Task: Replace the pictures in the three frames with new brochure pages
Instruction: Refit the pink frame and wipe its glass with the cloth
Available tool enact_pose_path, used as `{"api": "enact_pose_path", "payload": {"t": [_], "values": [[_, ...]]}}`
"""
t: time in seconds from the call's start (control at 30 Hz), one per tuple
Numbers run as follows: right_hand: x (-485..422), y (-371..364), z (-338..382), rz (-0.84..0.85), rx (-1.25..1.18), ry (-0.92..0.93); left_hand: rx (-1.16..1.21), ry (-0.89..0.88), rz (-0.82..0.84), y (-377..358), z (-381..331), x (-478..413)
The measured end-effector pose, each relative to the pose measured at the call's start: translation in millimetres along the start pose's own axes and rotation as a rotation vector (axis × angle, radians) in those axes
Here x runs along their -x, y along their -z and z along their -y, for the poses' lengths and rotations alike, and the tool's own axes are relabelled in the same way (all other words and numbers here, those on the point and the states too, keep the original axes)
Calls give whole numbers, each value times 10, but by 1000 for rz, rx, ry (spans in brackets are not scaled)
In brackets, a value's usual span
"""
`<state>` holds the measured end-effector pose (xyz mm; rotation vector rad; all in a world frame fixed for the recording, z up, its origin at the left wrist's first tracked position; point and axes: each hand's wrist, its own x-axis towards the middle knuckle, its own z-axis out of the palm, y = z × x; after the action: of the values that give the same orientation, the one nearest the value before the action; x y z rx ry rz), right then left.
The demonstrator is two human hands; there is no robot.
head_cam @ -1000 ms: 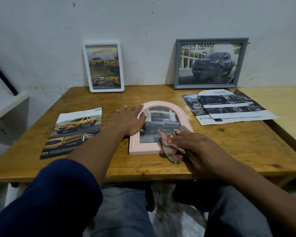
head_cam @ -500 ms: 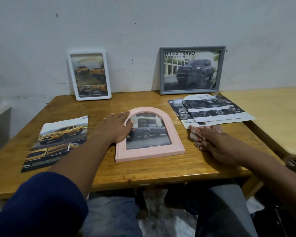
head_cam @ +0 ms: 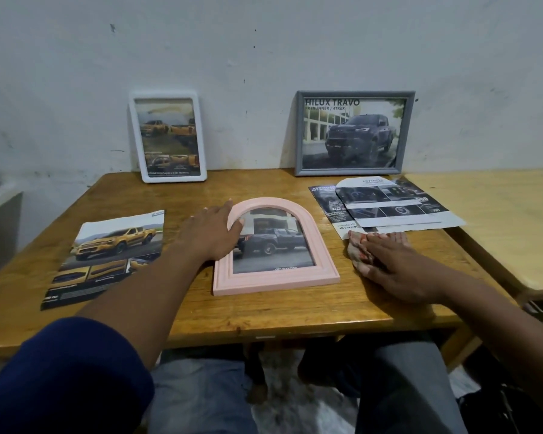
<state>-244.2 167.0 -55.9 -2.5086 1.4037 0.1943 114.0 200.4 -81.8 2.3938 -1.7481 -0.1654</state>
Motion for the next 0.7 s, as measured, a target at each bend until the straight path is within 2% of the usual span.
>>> {"api": "enact_pose_path", "payload": {"t": [0.07,0.13,0.2,0.3,0.37,0.5,0.57,0.7], "values": [[-32,245,169,-52,-22,-2,34,41,-34,35,-16,35],[-146,437,418,-201,-134,-2,66,129,-42,116,-42,74],[-351,520,665,-273,-217,-24,101,211,7,198,-41,101],[-638,475,951,-150,-179,-133,119,239,96,253,-29,146],[-719,373,1092,-77,-209,-201,160,256,80,258,-82,196],[-779,258,1187,-165,-256,-264,275,296,18,239,-182,243],[-816,250,1136,-179,-413,-319,377,322,3,221,-178,222],[-857,318,1014,-159,-783,-403,766,386,2,239,-137,189]]}}
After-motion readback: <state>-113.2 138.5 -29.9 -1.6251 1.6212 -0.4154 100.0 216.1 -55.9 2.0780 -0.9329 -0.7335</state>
